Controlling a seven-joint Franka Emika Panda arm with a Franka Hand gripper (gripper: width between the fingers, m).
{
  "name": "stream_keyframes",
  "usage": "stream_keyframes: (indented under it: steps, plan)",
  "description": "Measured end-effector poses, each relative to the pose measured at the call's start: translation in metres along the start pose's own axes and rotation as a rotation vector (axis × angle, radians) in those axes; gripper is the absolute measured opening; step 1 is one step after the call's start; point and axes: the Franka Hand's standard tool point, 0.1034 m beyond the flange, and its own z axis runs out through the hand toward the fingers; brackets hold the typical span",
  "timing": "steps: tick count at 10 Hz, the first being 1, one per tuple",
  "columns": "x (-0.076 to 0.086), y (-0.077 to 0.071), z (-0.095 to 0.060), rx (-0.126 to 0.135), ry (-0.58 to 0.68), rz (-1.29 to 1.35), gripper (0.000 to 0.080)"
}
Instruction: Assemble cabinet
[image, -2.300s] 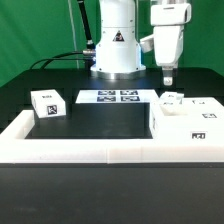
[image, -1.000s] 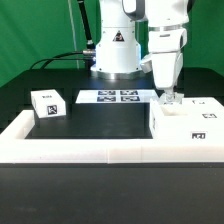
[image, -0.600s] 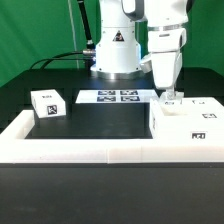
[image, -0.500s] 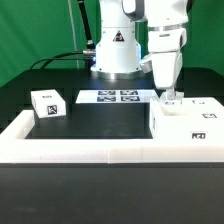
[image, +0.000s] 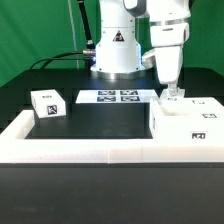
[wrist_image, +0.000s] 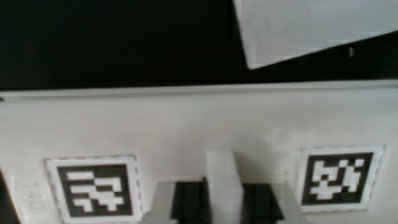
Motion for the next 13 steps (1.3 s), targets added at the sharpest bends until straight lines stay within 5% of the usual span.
stream_keyframes:
  steps: [5, 9, 13]
  plan:
    - [-0.005, 0.031, -0.021, 0.012, -0.067, -0.127, 0.0068]
    - [-0.007, 0.028, -0.018, 0.018, -0.068, -0.116, 0.0068]
    - [-0.007, 0.052, -0.027, 0.014, -0.081, -0.123, 0.0068]
